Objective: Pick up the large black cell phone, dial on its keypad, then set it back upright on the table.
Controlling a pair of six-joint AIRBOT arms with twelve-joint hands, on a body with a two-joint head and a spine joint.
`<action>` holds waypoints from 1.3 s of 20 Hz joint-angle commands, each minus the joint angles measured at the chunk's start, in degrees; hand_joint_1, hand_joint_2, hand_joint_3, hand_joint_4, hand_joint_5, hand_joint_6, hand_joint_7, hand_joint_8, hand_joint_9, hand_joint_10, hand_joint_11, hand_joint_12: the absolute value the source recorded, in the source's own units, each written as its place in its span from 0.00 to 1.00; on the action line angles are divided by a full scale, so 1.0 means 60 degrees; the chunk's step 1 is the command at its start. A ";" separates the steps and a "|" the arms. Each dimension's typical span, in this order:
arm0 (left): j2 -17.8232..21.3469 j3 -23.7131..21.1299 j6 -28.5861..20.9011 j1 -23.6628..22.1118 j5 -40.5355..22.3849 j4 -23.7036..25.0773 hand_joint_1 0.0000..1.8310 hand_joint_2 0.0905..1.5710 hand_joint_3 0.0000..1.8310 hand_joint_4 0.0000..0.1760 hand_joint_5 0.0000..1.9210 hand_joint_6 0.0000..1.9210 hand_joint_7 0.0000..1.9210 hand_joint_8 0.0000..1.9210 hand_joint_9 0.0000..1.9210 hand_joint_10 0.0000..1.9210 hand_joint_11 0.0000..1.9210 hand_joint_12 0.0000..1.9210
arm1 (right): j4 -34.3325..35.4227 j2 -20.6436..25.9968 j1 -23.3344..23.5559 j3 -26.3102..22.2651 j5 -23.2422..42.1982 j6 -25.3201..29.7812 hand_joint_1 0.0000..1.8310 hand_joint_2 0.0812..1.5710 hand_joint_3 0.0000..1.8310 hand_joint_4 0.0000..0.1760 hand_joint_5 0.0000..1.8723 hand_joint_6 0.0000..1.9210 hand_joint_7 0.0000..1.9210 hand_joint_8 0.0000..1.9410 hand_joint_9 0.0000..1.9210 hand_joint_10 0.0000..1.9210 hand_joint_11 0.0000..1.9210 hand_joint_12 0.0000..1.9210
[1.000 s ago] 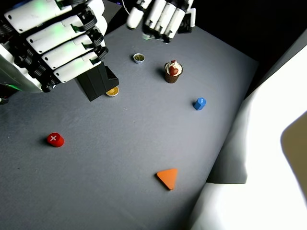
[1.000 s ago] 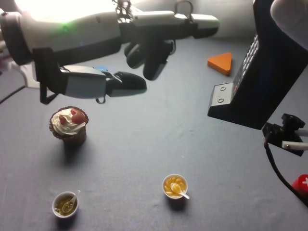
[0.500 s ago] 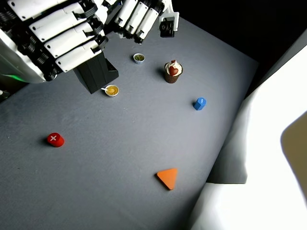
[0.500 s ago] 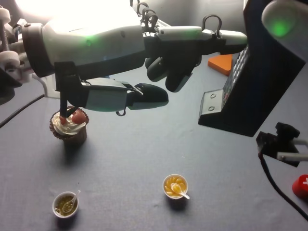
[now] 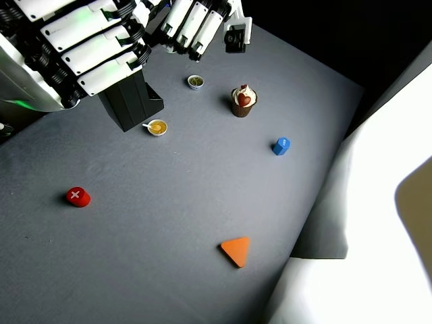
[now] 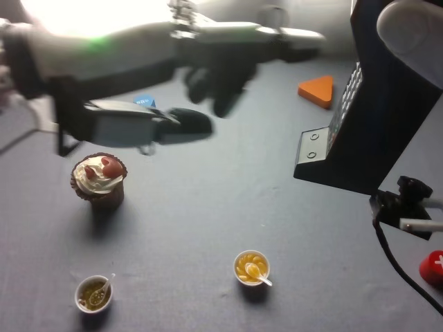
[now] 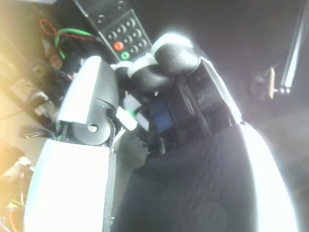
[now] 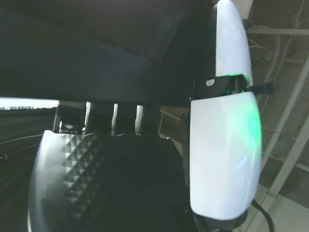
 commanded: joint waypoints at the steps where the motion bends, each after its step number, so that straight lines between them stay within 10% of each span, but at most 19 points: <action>1: 0.0148 -0.0007 -0.0017 -0.0162 -0.0913 -0.0621 0.72 0.78 0.01 0.23 0.08 0.00 0.36 0.79 0.39 1.00 0.35 1.00 | -0.0532 0.0056 0.0072 0.0042 0.1100 0.0184 0.81 0.71 0.00 0.00 0.49 0.48 0.43 0.56 0.43 0.65 0.44 0.82; 14: 0.0676 0.0823 -0.1810 -0.0016 -0.2306 0.0888 0.71 0.80 0.01 0.00 0.11 0.01 0.34 0.82 0.33 1.00 0.32 1.00 | -0.0550 -0.0363 -0.0854 0.1471 0.1523 0.0237 0.81 0.74 0.00 0.00 0.43 0.56 0.37 0.62 0.38 0.70 0.39 0.86; 15: 0.0676 0.0801 -0.2575 -0.0002 -0.2197 0.1091 0.71 0.78 0.00 0.00 0.14 0.00 0.37 0.74 0.33 0.85 0.27 1.00 | -0.0622 -0.0441 -0.0967 0.1586 0.1608 0.0293 0.81 0.70 0.00 0.00 0.52 0.44 0.43 0.57 0.43 0.64 0.45 0.81; 17: 0.0676 0.0738 -0.4040 -0.0018 -0.1861 0.1558 0.71 0.78 0.00 0.00 0.15 0.00 0.37 0.74 0.32 0.75 0.24 0.94 | -0.0657 -0.0538 -0.1051 0.1729 0.1726 0.0338 0.81 0.73 0.00 0.00 0.46 0.53 0.38 0.62 0.39 0.69 0.39 0.84; 18: 0.0676 0.0679 -0.4867 -0.0039 -0.1665 0.1892 0.56 0.81 0.01 0.00 0.16 0.00 0.36 0.42 0.32 0.63 0.21 0.87 | -0.0657 -0.0595 -0.1072 0.1810 0.1775 0.0338 0.81 0.74 0.00 0.00 0.44 0.56 0.36 0.63 0.38 0.70 0.37 0.86; 20: 0.0676 0.0554 -0.6431 -0.0010 -0.1376 0.2343 0.45 0.82 0.00 0.00 0.16 0.00 0.39 0.12 0.32 0.42 0.17 0.76 | -0.0656 -0.0743 -0.1077 0.2018 0.1877 0.0338 0.81 0.71 0.00 0.00 0.51 0.45 0.42 0.57 0.44 0.65 0.40 0.84; 23: 0.0702 0.0424 -0.6949 -0.0196 -0.1502 0.2439 0.34 0.80 0.00 0.00 0.17 0.00 0.31 0.00 0.31 0.09 0.08 0.59 | -0.0654 -0.0896 -0.1148 0.2262 0.2076 0.0351 0.82 0.68 0.00 0.00 0.56 0.36 0.47 0.51 0.49 0.60 0.43 0.81; 26: 0.0714 0.0318 -0.7058 -0.0378 -0.1354 0.3065 0.17 0.81 0.00 0.00 0.16 0.00 0.16 0.00 0.18 0.00 0.00 0.37 | -0.0595 -0.0979 -0.1295 0.2405 0.2185 0.0451 0.82 0.68 0.00 0.00 0.55 0.36 0.47 0.51 0.51 0.56 0.45 0.80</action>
